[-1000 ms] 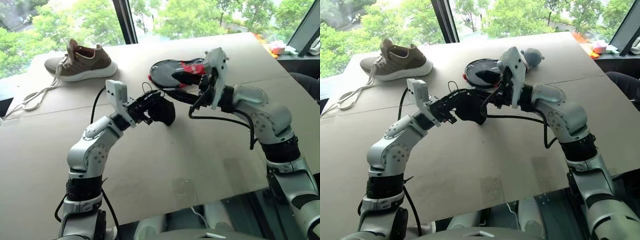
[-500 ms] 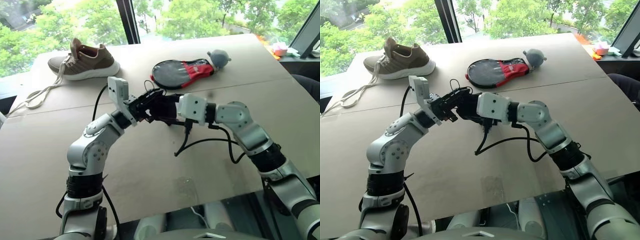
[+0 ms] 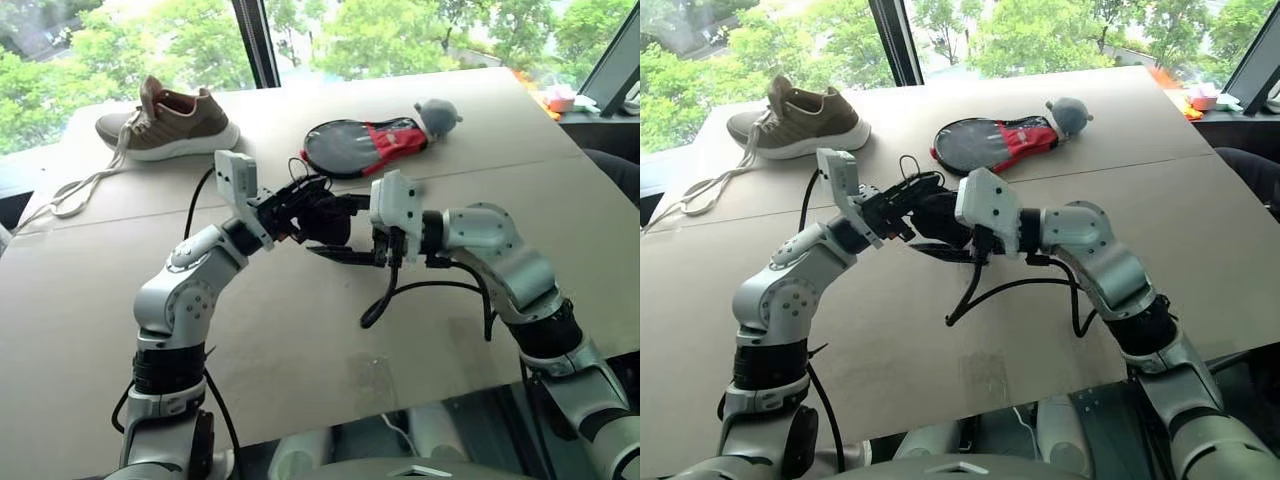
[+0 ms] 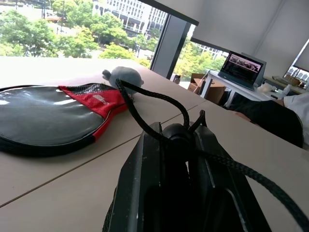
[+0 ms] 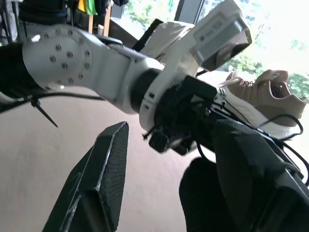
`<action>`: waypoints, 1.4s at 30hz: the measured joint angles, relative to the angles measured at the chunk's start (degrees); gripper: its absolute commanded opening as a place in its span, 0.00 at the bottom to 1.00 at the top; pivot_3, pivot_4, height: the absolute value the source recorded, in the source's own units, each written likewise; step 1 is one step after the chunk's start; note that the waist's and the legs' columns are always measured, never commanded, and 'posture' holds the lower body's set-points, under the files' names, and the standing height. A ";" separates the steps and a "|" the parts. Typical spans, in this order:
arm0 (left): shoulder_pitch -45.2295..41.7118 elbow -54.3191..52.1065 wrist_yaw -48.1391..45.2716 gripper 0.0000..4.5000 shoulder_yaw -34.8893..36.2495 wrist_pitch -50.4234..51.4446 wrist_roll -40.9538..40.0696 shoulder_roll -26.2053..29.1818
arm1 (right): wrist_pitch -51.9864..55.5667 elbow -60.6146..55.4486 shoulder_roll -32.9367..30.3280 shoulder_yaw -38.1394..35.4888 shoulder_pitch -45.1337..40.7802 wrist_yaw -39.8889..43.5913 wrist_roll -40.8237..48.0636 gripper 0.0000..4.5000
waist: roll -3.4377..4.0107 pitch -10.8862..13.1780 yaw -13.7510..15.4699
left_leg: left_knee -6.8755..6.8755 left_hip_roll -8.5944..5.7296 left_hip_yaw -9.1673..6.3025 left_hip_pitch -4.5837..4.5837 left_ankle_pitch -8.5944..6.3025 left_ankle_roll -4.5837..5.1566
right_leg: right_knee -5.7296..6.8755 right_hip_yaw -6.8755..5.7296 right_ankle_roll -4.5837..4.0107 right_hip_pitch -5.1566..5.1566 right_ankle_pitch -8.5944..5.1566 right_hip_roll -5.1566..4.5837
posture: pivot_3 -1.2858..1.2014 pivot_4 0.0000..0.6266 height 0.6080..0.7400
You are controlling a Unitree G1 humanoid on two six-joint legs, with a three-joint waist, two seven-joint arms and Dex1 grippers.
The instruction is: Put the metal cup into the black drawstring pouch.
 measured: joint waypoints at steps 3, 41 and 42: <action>-1.38 0.67 1.10 0.03 -0.67 -0.87 2.57 0.05 | 1.27 0.32 0.19 1.58 -2.66 -3.48 -4.68 0.61 | 0.00 0.00 0.30 | 0.03 -0.06 0.02 0.02 0.00 0.00 | 0.03 -0.01 0.00 0.02 0.01 -0.02 | 0.52 0.24 1.00; -7.93 2.69 6.88 0.03 -7.87 -4.23 20.86 -0.53 | 21.63 0.06 9.97 -8.08 -4.48 -11.72 -1.26 0.01 | -0.01 0.00 0.62 | 0.00 -0.05 -0.02 -0.06 0.01 -0.02 | -0.05 -0.02 0.00 -0.03 0.01 -0.03 | 0.52 0.24 1.00; -7.86 2.69 6.88 0.03 -7.74 -4.24 20.85 -0.53 | 23.41 -0.52 10.57 -10.46 -4.48 -12.34 1.21 0.01 | -0.01 -0.01 0.63 | 0.01 -0.05 -0.02 -0.06 0.01 -0.02 | -0.05 -0.02 0.00 -0.02 0.01 -0.03 | 0.52 0.24 1.00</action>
